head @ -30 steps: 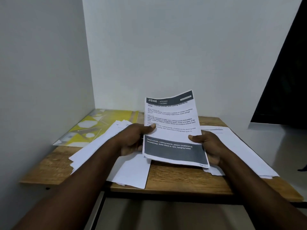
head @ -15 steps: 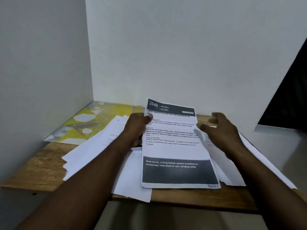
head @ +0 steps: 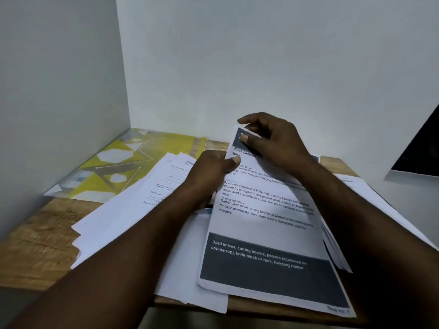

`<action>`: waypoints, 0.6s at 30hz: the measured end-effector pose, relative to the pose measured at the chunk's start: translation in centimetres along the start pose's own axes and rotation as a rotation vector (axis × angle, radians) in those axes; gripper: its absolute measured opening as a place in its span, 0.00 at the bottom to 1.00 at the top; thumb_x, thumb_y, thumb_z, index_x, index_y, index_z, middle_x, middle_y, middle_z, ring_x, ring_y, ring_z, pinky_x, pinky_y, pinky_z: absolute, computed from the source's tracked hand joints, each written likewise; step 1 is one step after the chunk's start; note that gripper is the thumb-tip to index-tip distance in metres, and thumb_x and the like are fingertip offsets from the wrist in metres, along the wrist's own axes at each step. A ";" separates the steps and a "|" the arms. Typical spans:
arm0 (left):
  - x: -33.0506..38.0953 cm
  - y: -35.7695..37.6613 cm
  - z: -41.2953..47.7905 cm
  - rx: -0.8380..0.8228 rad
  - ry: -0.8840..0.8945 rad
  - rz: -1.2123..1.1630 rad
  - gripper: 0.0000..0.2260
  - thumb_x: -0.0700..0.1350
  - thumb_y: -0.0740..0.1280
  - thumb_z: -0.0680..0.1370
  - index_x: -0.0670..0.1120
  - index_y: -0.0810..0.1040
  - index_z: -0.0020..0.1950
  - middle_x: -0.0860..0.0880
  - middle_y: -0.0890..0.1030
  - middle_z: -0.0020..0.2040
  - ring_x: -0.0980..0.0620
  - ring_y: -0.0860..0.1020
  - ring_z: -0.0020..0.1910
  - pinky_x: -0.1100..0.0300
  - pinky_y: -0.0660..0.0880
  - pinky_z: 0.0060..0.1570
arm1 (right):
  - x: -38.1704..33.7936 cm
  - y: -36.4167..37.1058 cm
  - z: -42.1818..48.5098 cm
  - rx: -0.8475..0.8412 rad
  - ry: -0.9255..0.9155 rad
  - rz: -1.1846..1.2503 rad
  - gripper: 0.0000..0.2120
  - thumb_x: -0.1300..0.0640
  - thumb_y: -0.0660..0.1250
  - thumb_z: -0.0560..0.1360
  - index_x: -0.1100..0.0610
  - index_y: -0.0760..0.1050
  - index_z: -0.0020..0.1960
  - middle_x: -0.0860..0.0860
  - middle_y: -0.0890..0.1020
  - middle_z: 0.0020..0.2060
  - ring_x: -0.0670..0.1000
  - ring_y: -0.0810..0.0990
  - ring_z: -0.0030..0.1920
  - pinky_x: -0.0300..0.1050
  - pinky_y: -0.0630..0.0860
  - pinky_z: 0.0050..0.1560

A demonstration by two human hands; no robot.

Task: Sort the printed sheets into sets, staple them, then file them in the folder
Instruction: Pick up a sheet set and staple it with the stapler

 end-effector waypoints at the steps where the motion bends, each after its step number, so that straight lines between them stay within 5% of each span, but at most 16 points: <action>1: -0.2 0.0 0.2 -0.006 0.006 0.019 0.15 0.49 0.73 0.73 0.40 0.87 0.54 0.37 0.87 0.52 0.33 0.86 0.53 0.29 0.77 0.61 | 0.6 0.0 0.1 0.017 0.018 0.096 0.13 0.59 0.76 0.77 0.49 0.84 0.61 0.47 0.85 0.48 0.46 0.83 0.46 0.42 0.80 0.50; 4: -0.5 0.1 0.3 -0.013 0.043 0.121 0.16 0.51 0.71 0.74 0.40 0.86 0.52 0.39 0.88 0.50 0.34 0.86 0.52 0.30 0.78 0.60 | 1.8 0.0 -0.2 0.047 0.019 0.291 0.11 0.63 0.75 0.77 0.52 0.86 0.58 0.51 0.83 0.42 0.48 0.78 0.38 0.40 0.74 0.39; 9: -0.2 0.3 0.3 0.077 0.169 0.299 0.13 0.55 0.68 0.75 0.48 0.85 0.52 0.48 0.88 0.47 0.40 0.86 0.50 0.36 0.81 0.56 | 2.7 0.0 -0.7 0.102 0.021 0.221 0.09 0.59 0.77 0.76 0.49 0.87 0.54 0.47 0.85 0.40 0.44 0.79 0.36 0.40 0.73 0.40; 13: 0.9 0.0 -0.6 0.222 0.345 0.442 0.13 0.50 0.67 0.81 0.56 0.81 0.65 0.54 0.87 0.46 0.55 0.85 0.47 0.51 0.82 0.54 | 2.5 0.5 -1.0 0.124 0.015 0.204 0.09 0.59 0.77 0.76 0.47 0.87 0.53 0.45 0.87 0.41 0.45 0.83 0.40 0.40 0.78 0.42; 18: 1.4 0.2 -1.3 0.329 0.482 0.537 0.15 0.47 0.68 0.82 0.57 0.80 0.69 0.54 0.86 0.46 0.55 0.84 0.47 0.55 0.80 0.52 | 2.3 1.1 -1.2 0.126 0.031 0.216 0.08 0.60 0.77 0.77 0.51 0.87 0.54 0.45 0.87 0.40 0.45 0.83 0.39 0.39 0.78 0.40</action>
Point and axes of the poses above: each hand's wrist, its own z-axis towards the middle knuckle, its own y-axis out of the palm, x = y × z, the point moved 3 cm from there along z, towards the middle knuckle
